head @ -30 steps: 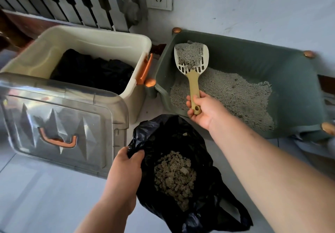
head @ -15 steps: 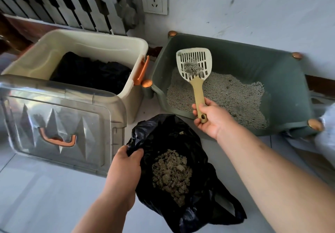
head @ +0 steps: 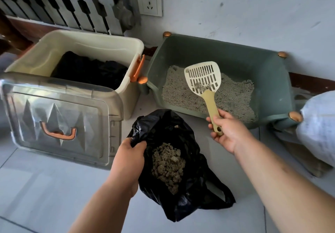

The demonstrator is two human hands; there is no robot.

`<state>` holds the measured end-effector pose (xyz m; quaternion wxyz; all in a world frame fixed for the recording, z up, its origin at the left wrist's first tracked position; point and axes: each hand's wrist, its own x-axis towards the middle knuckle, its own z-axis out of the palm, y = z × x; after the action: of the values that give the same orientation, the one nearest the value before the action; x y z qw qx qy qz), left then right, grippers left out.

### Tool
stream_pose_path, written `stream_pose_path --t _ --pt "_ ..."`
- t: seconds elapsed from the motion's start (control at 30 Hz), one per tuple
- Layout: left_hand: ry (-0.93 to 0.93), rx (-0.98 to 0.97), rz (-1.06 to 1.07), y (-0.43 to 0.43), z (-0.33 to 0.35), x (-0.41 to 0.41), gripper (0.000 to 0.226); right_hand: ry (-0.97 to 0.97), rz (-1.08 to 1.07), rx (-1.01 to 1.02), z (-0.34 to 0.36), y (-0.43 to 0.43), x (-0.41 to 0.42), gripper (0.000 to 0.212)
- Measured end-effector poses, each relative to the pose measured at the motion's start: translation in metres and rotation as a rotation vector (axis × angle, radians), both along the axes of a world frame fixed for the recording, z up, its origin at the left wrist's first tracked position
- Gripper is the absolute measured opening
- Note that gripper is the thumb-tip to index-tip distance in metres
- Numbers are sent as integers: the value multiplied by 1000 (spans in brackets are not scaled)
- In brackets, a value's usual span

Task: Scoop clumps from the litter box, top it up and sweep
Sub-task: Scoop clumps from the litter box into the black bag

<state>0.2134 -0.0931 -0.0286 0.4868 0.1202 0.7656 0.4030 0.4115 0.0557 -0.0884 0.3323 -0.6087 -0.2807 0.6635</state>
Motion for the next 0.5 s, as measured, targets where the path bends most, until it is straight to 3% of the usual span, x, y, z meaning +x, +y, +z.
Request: stream_pose_path --t 0.3,0.5 --pt "3 42 29 2 -7 -6 14 28 46 12 15 -34 20 36" --pt "0 34 96 4 -12 -8 13 -27 243 122 23 -67 38 35"
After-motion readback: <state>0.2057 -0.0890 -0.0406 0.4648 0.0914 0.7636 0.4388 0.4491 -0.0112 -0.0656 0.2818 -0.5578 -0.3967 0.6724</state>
